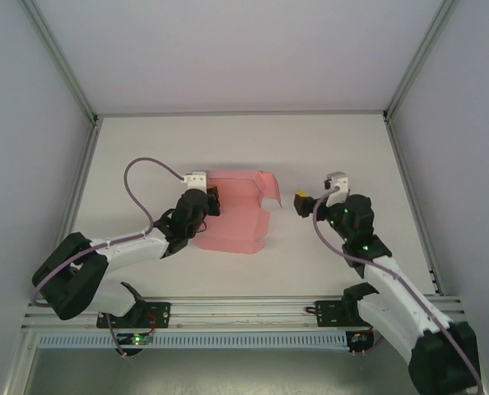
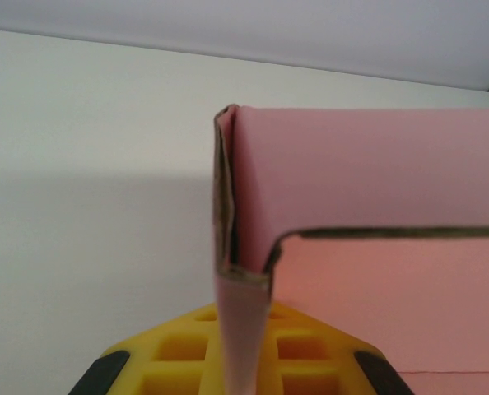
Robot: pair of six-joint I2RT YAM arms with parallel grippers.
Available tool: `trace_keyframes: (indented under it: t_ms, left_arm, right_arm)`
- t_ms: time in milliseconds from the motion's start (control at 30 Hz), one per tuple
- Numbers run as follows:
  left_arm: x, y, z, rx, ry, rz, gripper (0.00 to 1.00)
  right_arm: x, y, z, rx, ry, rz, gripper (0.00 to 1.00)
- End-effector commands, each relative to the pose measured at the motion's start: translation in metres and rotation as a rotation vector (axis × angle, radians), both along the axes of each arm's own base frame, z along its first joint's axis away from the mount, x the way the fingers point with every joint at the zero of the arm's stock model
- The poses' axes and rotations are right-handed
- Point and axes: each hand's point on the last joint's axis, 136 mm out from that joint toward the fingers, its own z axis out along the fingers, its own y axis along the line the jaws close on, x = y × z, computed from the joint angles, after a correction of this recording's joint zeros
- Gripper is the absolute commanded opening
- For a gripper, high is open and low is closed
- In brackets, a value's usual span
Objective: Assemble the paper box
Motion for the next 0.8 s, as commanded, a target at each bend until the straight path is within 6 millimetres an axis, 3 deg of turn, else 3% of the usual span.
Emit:
trace_keyframes:
  t_ms: [0,200,400,767]
  left_arm:
    - [-0.004,0.003,0.008,-0.017,-0.026,-0.020,0.00]
    - [-0.009,0.005,0.014,-0.055,-0.036,-0.024,0.00]
    - [-0.008,0.004,0.015,-0.059,-0.032,-0.026,0.00]
    - [-0.008,-0.001,0.015,-0.071,-0.025,-0.046,0.00]
  right_arm:
    - [-0.008,0.045,0.011,0.093,0.054,0.267,0.94]
    - [0.006,0.063,-0.004,0.102,0.123,0.348,0.93]
    - [-0.010,0.091,0.012,0.159,0.058,0.528,0.93]
    - [-0.021,0.118,0.008,0.128,0.065,0.629,0.93]
